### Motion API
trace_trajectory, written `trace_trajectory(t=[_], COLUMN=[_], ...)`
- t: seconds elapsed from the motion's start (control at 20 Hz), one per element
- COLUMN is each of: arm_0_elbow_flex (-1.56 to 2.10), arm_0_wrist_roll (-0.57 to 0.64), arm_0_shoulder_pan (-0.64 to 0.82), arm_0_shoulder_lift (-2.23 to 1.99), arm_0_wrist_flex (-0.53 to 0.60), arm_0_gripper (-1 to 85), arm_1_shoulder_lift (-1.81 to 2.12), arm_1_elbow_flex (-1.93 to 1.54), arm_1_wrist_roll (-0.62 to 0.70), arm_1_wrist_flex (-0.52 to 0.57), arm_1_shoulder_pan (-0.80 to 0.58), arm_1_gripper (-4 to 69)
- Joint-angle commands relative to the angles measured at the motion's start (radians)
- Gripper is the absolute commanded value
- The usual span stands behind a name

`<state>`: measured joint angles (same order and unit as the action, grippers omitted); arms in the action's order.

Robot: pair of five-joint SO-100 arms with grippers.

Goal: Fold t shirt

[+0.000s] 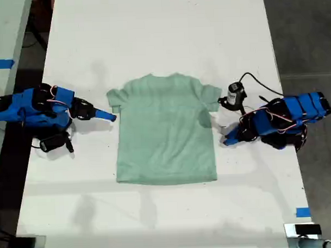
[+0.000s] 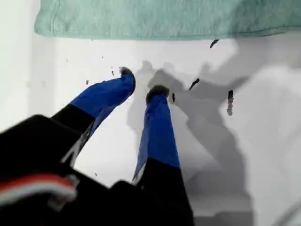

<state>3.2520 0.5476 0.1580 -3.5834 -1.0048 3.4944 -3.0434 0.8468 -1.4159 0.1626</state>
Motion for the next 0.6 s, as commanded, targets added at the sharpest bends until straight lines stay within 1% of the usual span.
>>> trace_trajectory(t=[0.0, 0.05, 0.1, 0.15, 0.2, 0.25, 0.3, 0.35, 0.4, 0.45, 0.5, 0.55], arm_0_elbow_flex=[0.041, 0.041, 0.041, 0.041, 0.041, 0.041, 0.041, 0.041, 0.041, 0.041, 0.041, 0.041], arm_0_wrist_roll=[0.006, 0.006, 0.006, 0.006, 0.006, -0.074, -0.253, -0.319, -0.327, -0.324, -0.33, -0.442], arm_0_shoulder_pan=[0.003, 0.003, 0.003, 0.003, 0.012, 0.052, 0.086, 0.11, 0.144, 0.184, 0.215, 0.238], arm_0_shoulder_lift=[-0.006, -0.006, -0.006, -0.006, -0.006, -0.006, -0.006, -0.006, -0.006, -0.006, -0.006, -0.006], arm_0_wrist_flex=[-0.002, -0.002, -0.002, -0.002, -0.003, -0.003, -0.005, -0.005, -0.005, -0.005, -0.005, -0.003], arm_0_gripper=[11.3, 11.3, 11.3, 11.3, 10.9, 10.3, 9.6, 9.5, 9.5, 9.5, 9.5, 9.8], arm_1_shoulder_lift=[0.011, 0.011, 0.011, 0.011, 0.014, 0.015, 0.015, 0.014, 0.014, 0.011, -0.018, -0.101], arm_1_elbow_flex=[-0.048, -0.049, -0.054, -0.052, -0.038, -0.002, 0.015, -0.011, -0.026, 0.003, 0.084, 0.204], arm_1_wrist_roll=[-0.862, -1.017, -1.012, -1.035, -0.991, -0.778, -0.729, -0.795, -0.65, -0.594, -0.551, -0.503], arm_1_wrist_flex=[0.034, 0.043, 0.051, 0.051, 0.043, 0.051, 0.037, 0.098, 0.219, 0.233, 0.17, 0.1], arm_1_shoulder_pan=[-0.316, -0.31, -0.328, -0.374, -0.43, -0.394, -0.305, -0.342, -0.408, -0.462, -0.554, -0.66], arm_1_gripper=[9.3, 10.3, 14.2, 21.8, 16.5, 13.0, 11.5, 4.8, 1.5, 4.5, 8.3, 12.7])
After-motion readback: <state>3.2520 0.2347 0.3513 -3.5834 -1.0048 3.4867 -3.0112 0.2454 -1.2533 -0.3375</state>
